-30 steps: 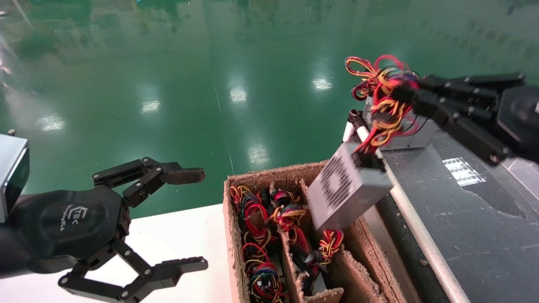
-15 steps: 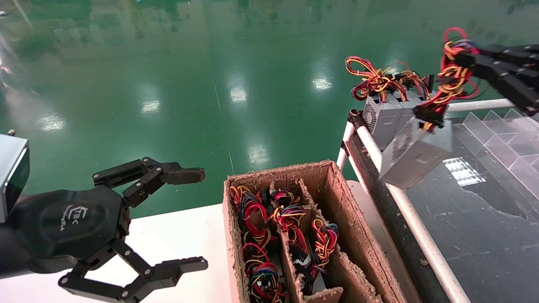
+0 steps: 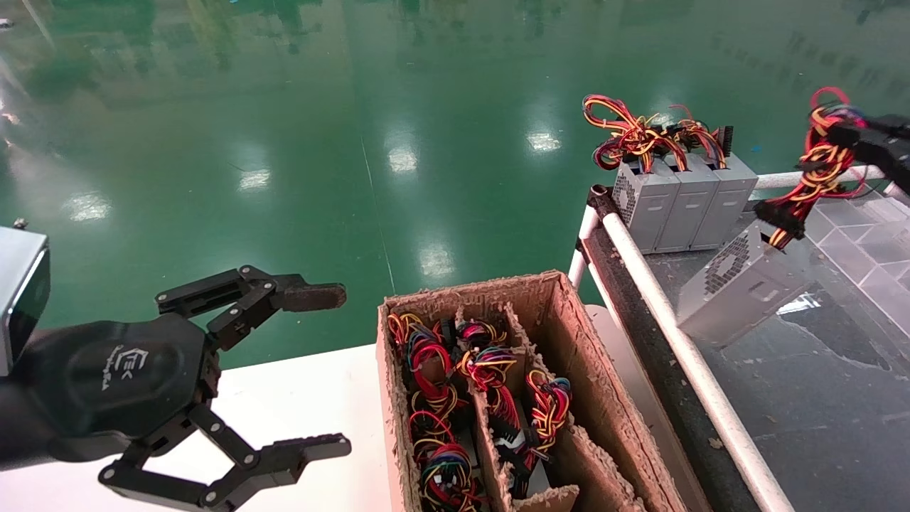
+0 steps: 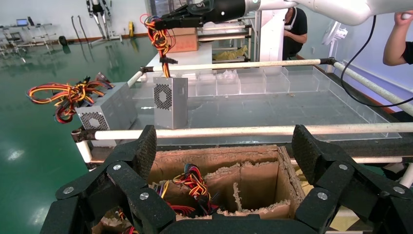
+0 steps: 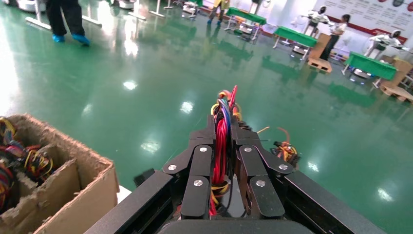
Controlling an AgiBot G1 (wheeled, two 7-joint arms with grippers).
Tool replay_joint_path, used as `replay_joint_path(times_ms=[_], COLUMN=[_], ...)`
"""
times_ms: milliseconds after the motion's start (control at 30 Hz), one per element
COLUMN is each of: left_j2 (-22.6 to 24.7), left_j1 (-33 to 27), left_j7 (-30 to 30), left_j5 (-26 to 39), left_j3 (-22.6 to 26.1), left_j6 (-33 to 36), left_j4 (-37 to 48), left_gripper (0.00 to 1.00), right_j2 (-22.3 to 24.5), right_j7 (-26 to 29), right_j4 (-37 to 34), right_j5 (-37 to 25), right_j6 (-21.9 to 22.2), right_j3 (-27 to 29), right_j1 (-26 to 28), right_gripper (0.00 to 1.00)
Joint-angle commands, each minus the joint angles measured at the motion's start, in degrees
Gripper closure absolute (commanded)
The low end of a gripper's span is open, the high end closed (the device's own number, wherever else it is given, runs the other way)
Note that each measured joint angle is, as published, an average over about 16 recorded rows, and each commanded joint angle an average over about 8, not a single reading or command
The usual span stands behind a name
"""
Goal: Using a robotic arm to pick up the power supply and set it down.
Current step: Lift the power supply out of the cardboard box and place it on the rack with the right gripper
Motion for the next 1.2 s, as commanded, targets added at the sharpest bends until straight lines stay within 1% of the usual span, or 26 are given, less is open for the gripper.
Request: replay_joint_path(times_ms=[33,333,667,833,1200], left_j2=[0.0,0.0,0.0,0.0,-0.01], left_j1=[0.0,0.0,0.0,0.0,0.0], left_j7=[0.0,0.0,0.0,0.01,0.01], left_j5=[0.0,0.0,-0.01,-0.01,-0.01], left_j3=[0.0,0.0,0.01,0.01,0.01], left_j6=[0.0,0.0,0.0,0.0,-0.01], left_j4=[0.0,0.0,0.0,0.0,0.0], left_gripper=[0.0,0.0,0.0,0.0,0.0], right_j2=[-0.03,-1.96,-6.63,-9.46,-15.26], right_j7=[-0.18,-3.07,-3.69,-4.51,-5.66], right_j4=[-2.0,-7.53,-10.32,-10.46,-9.65], right_j5=[-0.26,-3.74,-7.4,-8.43,-10.8], right_j6=[-0.35,-2.06,-2.15,-0.31,6.8], right_j3=[-0.11,-2.31,-5.01,-5.63,-6.73], right_j1=[0.93,4.42,8.54,10.09,11.33], right_gripper=[1.0,1.0,1.0,1.0,1.0])
